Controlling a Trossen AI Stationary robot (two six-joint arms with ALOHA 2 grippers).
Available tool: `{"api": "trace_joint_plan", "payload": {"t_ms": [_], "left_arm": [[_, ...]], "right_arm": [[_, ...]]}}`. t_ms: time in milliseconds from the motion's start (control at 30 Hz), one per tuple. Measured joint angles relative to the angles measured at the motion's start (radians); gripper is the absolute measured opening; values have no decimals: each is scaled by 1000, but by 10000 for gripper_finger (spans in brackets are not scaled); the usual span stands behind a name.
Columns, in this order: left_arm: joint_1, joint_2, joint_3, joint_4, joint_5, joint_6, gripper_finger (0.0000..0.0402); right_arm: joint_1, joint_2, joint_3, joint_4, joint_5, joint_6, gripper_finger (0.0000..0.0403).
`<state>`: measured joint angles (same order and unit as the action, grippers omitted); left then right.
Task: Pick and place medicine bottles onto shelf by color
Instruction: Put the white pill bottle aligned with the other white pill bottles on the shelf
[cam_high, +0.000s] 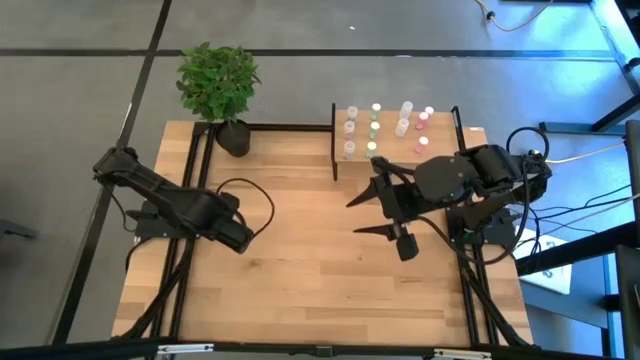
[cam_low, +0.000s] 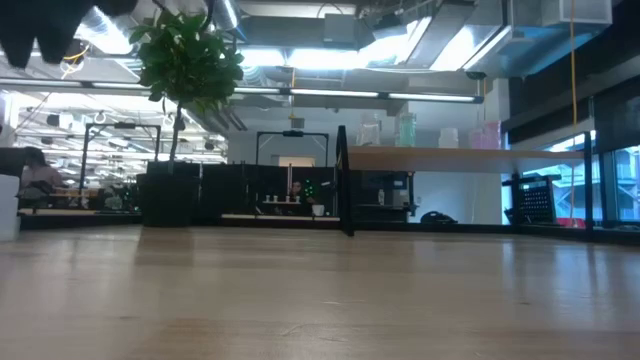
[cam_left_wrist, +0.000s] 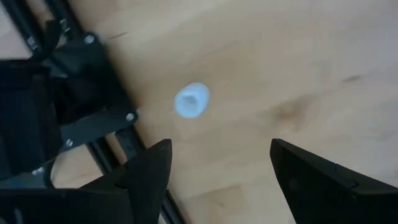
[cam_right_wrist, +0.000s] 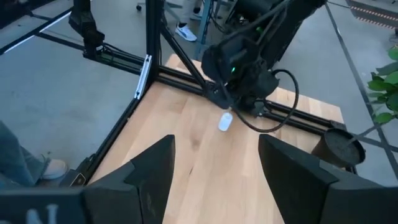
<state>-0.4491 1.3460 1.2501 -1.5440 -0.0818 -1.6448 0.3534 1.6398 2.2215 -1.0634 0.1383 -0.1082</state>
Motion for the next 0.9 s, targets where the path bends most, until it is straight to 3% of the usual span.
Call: {"api": "trace_joint_plan", "payload": {"t_ms": [367,900], "left_arm": [[9,1,-205,192,-5,-104,267],[8,2,-422,294,34,-153,267]], "right_arm": [[0,0,-1,14,0,2,233],[0,0,-1,14,0,2,233]]}}
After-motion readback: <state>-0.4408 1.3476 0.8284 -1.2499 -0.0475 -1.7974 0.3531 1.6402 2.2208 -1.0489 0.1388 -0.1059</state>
